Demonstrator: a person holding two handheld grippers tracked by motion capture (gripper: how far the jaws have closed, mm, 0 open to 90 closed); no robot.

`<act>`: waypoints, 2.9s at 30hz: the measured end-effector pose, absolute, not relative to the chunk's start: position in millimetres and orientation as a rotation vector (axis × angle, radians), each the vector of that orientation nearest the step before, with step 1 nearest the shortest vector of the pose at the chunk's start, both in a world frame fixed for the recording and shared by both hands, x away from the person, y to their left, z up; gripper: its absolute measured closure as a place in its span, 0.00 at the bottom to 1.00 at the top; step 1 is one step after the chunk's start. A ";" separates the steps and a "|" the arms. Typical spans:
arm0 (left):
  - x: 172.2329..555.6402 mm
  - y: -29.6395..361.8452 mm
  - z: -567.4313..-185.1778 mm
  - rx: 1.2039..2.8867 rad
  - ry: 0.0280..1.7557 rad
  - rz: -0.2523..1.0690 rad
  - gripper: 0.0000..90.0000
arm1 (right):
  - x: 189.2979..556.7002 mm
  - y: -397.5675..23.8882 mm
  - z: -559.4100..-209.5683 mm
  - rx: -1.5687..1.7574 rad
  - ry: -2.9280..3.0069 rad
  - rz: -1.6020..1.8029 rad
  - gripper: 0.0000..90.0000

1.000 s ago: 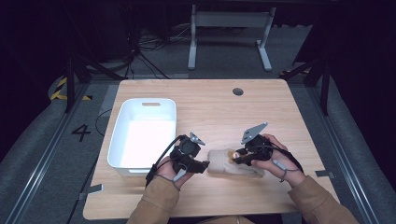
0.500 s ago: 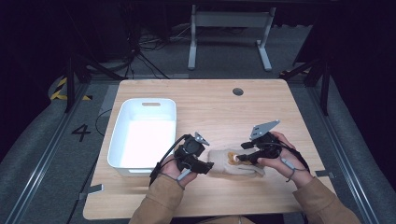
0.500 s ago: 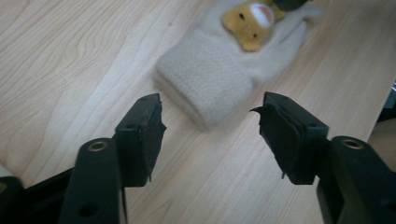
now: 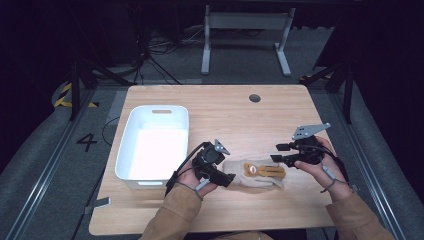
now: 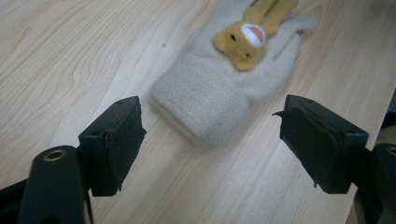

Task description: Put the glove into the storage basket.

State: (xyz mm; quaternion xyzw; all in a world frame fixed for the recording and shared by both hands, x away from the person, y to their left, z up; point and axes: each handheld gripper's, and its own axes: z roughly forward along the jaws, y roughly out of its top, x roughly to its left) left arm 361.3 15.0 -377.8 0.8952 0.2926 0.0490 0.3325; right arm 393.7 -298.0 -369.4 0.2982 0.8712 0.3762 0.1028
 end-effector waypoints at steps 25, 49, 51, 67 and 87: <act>367.4 -5.3 -370.4 2.333 0.609 0.124 0.14 | 404.9 -366.9 -366.4 1.117 2.424 1.154 0.55; 388.3 -25.7 -404.6 2.368 0.479 0.108 0.07 | 406.3 -372.0 -367.4 1.132 2.423 1.196 0.54; 389.3 -25.4 -410.8 2.352 0.474 0.095 0.07 | 406.5 -371.5 -368.0 1.125 2.429 1.199 0.54; 397.4 -33.5 -439.8 2.392 0.473 0.072 0.00 | 406.7 -367.7 -369.9 1.104 2.459 1.206 0.54; 400.5 -44.4 -460.0 2.471 0.419 0.064 0.00 | 407.0 -364.8 -371.7 1.100 2.470 1.207 0.53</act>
